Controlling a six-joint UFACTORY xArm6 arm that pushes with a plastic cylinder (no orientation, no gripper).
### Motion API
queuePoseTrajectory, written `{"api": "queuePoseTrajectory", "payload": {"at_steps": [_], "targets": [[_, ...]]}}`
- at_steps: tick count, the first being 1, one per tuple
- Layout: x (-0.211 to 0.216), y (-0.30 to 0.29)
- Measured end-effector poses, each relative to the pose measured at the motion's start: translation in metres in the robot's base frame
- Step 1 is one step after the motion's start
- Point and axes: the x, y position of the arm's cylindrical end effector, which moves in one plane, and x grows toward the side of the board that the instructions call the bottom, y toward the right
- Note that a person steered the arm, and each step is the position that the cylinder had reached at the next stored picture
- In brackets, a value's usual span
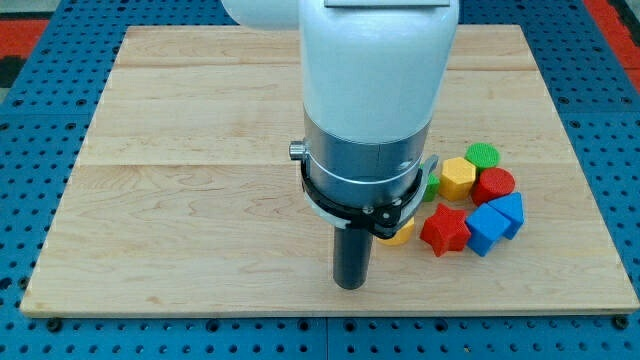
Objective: Move your arm close to the yellow heart
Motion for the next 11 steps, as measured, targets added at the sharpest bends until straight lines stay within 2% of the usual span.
{"api": "queuePoseTrajectory", "payload": {"at_steps": [4, 11], "targets": [[0.004, 0.026], [-0.011, 0.028]]}}
